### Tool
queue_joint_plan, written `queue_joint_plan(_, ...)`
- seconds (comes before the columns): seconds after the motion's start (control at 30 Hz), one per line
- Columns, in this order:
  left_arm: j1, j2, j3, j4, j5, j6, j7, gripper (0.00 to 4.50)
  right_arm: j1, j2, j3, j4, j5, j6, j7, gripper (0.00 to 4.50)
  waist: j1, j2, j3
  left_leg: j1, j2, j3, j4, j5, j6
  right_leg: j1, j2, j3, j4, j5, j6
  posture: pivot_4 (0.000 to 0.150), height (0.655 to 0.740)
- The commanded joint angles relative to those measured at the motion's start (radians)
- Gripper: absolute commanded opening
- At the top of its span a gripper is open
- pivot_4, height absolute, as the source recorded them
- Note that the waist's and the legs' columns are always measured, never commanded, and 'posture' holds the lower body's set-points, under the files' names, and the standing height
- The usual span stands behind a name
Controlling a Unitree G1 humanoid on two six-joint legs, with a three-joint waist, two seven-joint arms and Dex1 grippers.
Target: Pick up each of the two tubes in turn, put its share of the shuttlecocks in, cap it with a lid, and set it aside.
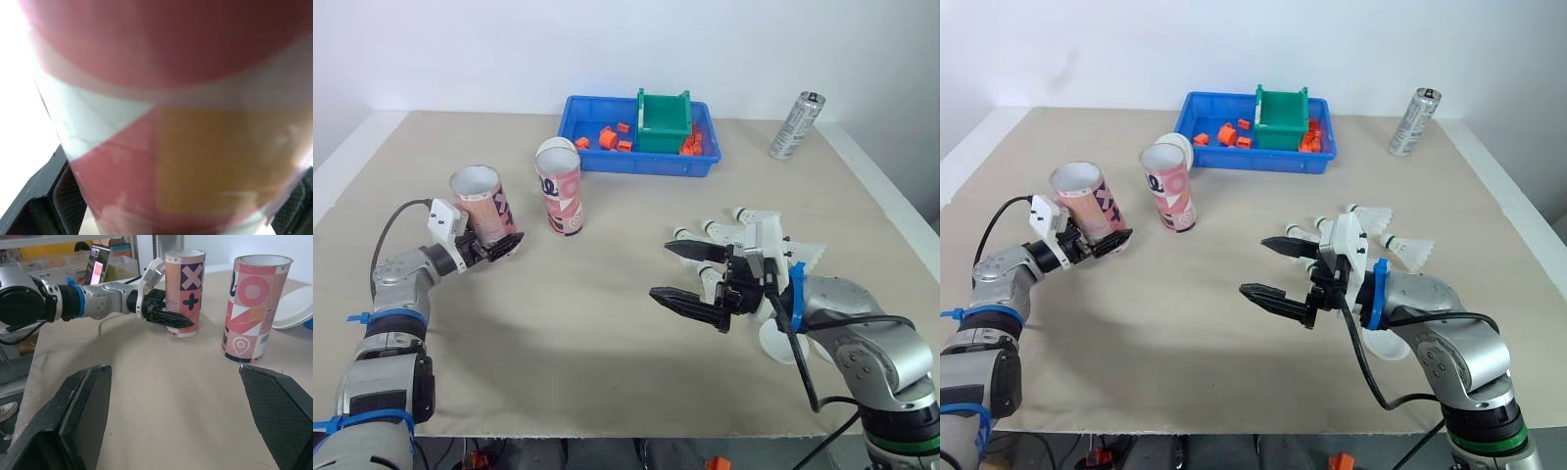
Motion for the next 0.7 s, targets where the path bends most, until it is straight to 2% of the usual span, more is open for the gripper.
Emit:
queue_joint_plan(0.03,-0.011,0.011,0.02,-0.003,0.001,-0.026,0.016,3.72,-0.017,-0.016,-0.03,-0.031,0.02,-0.005,0.004,4.5,0.0,0.0,0.0,0.0,0.0,0.0,0.0,0.0,0.0,0.0,0.0,0.0,0.0,0.0,0.0,0.15,0.7309)
queue_joint_plan(0.7,0.014,0.017,0.036,-0.034,-0.009,-0.017,0.017,3.72,-0.031,-0.017,-0.024,-0.016,0.019,-0.012,0.011,4.5,0.0,0.0,0.0,0.0,0.0,0.0,0.0,0.0,0.0,0.0,0.0,0.0,0.0,0.0,0.0,0.15,0.7309)
